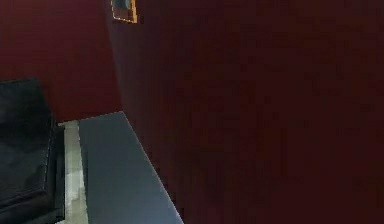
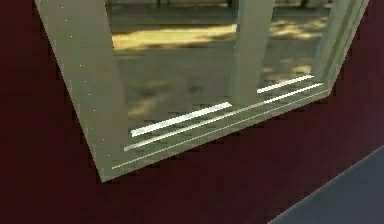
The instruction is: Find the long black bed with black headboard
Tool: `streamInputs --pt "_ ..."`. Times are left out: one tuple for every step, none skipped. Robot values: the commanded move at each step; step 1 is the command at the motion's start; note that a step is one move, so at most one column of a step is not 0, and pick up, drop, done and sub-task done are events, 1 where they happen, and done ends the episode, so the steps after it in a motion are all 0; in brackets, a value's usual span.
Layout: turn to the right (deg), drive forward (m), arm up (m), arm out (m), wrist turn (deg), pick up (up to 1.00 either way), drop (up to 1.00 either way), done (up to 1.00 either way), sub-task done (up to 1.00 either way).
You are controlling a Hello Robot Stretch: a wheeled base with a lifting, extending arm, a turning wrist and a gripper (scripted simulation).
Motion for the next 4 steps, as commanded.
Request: streamInputs --pt "-45.0 0.0 0.0 0.0 0.0 0.0 0.0 0.0 0.0" --pt "-15.0 0.0 0.0 0.0 0.0 0.0 0.0 0.0 0.0" --pt "0.0 0.45 0.0 0.0 0.0 0.0 0.0 0.0 0.0" --pt "12.0 0.0 0.0 0.0 0.0 0.0 0.0 0.0 0.0"
